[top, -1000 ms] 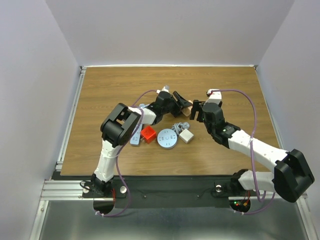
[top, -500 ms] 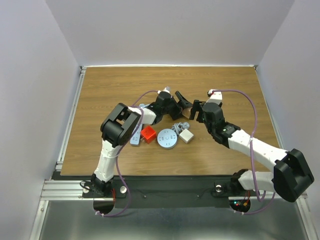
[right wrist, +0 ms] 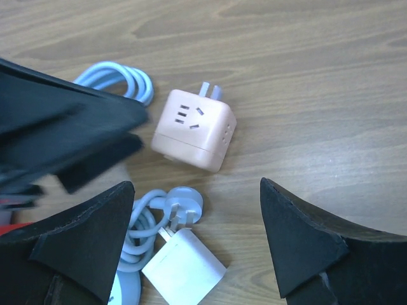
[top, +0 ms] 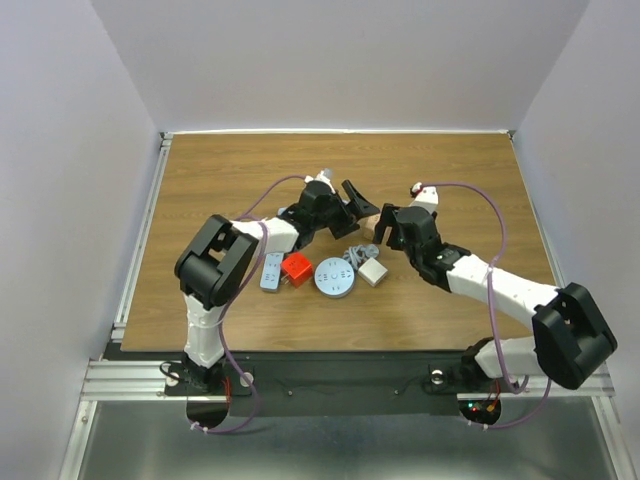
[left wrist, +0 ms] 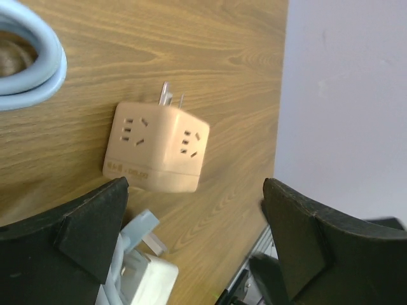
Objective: Insert the plug
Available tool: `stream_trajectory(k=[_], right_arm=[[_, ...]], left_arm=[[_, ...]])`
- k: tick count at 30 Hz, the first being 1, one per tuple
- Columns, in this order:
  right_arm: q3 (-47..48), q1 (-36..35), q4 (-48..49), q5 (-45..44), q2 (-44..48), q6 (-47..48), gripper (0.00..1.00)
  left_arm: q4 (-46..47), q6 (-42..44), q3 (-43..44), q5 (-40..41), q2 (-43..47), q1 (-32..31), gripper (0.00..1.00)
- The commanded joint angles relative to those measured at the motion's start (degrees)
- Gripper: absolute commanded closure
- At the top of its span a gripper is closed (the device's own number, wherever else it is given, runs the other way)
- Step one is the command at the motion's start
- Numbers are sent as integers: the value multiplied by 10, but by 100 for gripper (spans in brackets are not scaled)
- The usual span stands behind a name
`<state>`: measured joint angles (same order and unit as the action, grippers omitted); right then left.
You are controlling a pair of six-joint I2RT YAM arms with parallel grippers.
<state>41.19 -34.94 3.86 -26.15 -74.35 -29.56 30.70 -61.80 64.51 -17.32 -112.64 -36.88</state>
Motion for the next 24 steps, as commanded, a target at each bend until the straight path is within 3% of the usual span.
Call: stream_trajectory(k=[1, 11, 17, 24], right_arm=[[11, 2, 8, -20, -28, -20, 15], [28, -6, 65, -28, -112, -24, 18], [36, -17, 114, -43, -156, -33, 18], [28, -26, 174, -61, -190, -36, 18]], left_arm=[[1, 42, -30, 11, 59, 23, 1], [-27, 120, -84, 35, 166, 94, 1], [-56, 164, -91, 83, 211, 103, 1], [-62, 171, -88, 81, 223, 109, 1]])
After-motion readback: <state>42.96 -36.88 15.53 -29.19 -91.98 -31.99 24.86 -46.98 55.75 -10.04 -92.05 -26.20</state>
